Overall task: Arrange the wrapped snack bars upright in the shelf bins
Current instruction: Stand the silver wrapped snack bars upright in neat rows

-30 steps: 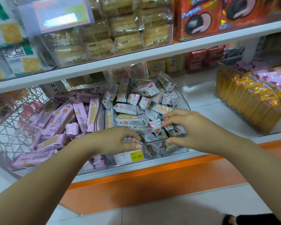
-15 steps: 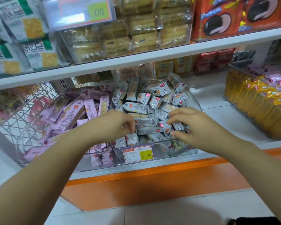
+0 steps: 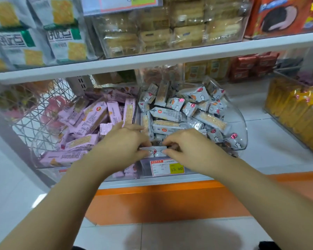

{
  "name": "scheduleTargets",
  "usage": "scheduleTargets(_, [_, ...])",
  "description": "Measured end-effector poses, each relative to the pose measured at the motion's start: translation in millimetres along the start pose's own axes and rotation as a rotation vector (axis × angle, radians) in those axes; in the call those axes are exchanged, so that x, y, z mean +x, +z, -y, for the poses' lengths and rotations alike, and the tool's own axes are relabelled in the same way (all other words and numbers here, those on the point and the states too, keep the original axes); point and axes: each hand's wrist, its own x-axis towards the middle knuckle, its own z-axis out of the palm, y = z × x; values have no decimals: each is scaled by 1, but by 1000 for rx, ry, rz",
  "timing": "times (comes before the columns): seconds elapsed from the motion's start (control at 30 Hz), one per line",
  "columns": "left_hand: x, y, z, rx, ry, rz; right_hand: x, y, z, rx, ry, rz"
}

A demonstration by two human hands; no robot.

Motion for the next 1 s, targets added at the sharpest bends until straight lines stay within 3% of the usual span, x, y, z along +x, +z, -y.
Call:
scheduleTargets(0.13, [5,11,1,-4,11,-90,10,9,3,11,68,43])
scheduleTargets(0.33, [5,21,5,-19,9,-190,12,4,2,136,134,-100])
scheduleTargets(0.5, [7,22,8,-11,60,-231,18,14,7,131,176,-6])
scheduleTargets(0.63, [5,19,12,-62,104,-173,19,13,6,177,219,28])
scheduleTargets(0.73, [4,20,8,-172,103,-165,16,11,8,231,212,18])
scheduleTargets(0.87, [4,28,2,-126,59,-217,6,3,7,203,163,48])
scheduleTargets(1.0, [4,32,4,-229,61,-279,-8,-29,-10,-66,155,-190])
